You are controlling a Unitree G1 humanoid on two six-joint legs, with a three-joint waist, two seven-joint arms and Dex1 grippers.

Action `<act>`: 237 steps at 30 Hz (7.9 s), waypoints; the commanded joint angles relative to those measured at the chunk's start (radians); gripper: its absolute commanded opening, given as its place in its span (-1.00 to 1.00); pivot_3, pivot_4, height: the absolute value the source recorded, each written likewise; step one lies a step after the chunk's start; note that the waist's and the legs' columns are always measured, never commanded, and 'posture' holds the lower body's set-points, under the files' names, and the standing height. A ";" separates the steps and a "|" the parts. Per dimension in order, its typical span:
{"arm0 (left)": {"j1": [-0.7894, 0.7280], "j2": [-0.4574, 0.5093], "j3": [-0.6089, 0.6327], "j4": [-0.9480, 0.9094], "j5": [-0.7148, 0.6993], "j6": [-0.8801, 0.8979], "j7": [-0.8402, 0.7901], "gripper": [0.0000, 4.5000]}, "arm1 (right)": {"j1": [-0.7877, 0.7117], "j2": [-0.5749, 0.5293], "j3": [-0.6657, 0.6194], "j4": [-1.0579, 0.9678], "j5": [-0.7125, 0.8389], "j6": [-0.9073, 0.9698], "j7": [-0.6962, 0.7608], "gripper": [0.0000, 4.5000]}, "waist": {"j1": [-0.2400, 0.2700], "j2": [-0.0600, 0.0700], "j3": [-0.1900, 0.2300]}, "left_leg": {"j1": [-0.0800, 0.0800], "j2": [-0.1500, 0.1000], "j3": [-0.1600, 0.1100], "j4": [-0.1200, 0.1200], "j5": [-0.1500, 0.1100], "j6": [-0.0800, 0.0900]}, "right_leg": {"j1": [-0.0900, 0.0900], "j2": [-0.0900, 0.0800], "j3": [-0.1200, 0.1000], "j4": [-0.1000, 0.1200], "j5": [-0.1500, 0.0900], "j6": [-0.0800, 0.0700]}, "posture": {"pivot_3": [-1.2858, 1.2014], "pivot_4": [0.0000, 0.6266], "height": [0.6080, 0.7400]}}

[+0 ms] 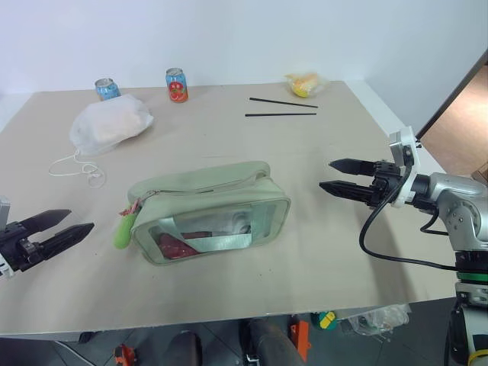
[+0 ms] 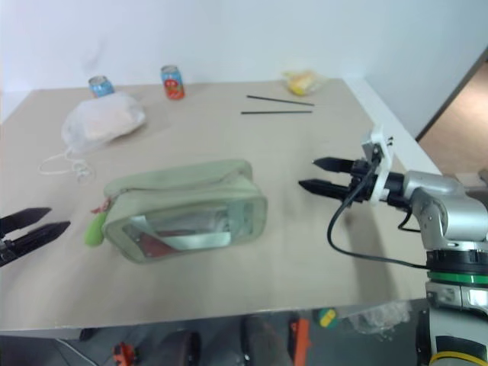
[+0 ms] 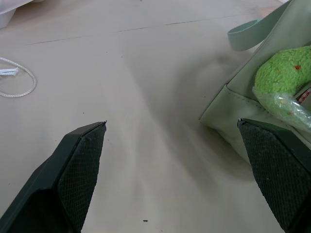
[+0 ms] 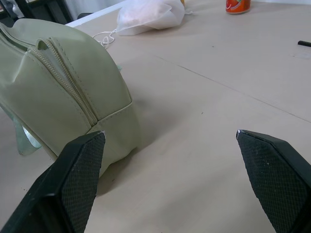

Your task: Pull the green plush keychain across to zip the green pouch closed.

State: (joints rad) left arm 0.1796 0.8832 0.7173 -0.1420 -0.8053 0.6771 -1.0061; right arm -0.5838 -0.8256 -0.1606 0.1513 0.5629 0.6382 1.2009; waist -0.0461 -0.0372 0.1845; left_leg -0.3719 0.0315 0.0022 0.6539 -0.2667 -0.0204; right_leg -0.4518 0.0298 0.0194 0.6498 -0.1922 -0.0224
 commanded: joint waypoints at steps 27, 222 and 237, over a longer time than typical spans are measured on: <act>-0.496 0.021 -0.246 -0.307 -0.355 0.126 0.097 1.00 | -0.212 0.046 0.326 -0.222 -0.058 -0.123 0.245 0.99 | 0.001 -0.002 0.002 | -0.002 -0.001 -0.001 0.006 0.001 -0.001 | 0.000 0.002 0.000 0.001 0.004 0.003 | 0.03 -0.52 1.00; -0.210 -0.100 -0.322 -0.338 -0.251 0.108 0.187 -0.97 | -0.188 0.061 0.249 -0.142 -0.073 -0.148 0.206 -1.00 | 0.002 -0.002 0.002 | -0.001 -0.001 -0.001 0.010 0.002 0.000 | 0.001 0.002 0.000 0.004 0.005 0.000 | 0.03 -0.52 1.00; -0.187 -0.114 -0.378 -0.351 -0.204 0.063 0.178 -1.00 | -0.207 0.066 0.083 -0.124 0.041 -0.055 0.083 -0.64 | 0.003 -0.002 0.002 | 0.000 -0.003 -0.002 0.010 0.002 0.000 | 0.004 0.001 0.000 0.004 0.005 0.001 | 0.03 -0.52 1.00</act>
State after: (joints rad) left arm -0.0263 0.7634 0.3466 -0.4904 -1.0234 0.7369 -0.8309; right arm -0.7460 -0.7428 0.0366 0.0334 0.5446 0.5613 1.3135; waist -0.0429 -0.0387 0.1865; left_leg -0.3722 0.0288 0.0005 0.6641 -0.2647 -0.0204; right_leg -0.4481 0.0309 0.0193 0.6532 -0.1871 -0.0216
